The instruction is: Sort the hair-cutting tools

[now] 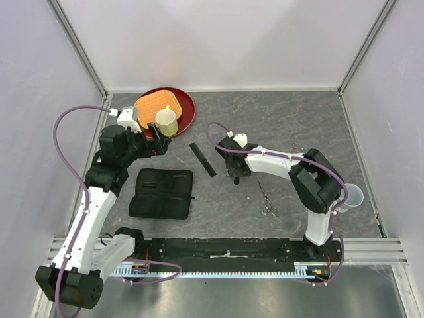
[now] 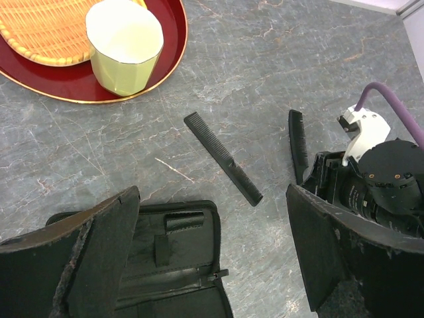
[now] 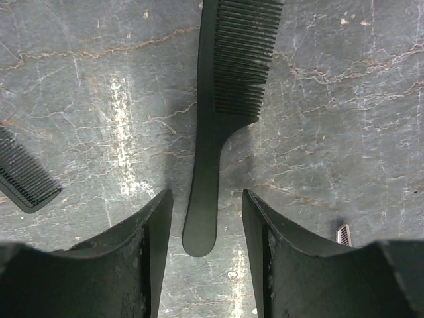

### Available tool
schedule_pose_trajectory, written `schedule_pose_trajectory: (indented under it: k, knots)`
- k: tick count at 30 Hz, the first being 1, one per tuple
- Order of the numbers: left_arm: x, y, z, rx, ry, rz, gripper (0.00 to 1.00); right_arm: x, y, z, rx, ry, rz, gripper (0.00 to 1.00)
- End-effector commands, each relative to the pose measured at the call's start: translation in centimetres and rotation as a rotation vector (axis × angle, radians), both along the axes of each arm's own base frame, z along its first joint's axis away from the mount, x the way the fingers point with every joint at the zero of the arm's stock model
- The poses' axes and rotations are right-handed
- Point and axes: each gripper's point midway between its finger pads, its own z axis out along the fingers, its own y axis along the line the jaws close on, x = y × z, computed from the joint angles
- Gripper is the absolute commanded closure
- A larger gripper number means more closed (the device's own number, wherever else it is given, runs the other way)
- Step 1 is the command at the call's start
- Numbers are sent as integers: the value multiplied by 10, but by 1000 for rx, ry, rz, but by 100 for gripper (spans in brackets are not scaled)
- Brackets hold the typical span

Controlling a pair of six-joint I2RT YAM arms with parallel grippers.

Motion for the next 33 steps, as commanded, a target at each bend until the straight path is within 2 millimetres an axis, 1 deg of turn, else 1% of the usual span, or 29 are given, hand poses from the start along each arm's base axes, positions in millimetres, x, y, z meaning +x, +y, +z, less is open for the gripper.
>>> schedule_pose_trajectory:
  k: [1,8,17,23,28,33]
  knots:
    - [2,1,12,-3,-54,2,3,9,4,2,3,-19,-12,47]
    - [2,2,12,-1,-54,3,3,4,-4,-10,1,28,-14,51]
    - [2,2,12,0,-53,4,3,-5,-20,-24,19,88,-41,51]
    - [3,3,11,3,-54,10,3,-10,-18,-31,33,126,-18,52]
    - [2,4,12,5,-56,14,3,-16,-21,-38,19,174,-7,52]
    - [2,5,12,12,-56,19,3,-15,-21,-39,3,185,11,54]
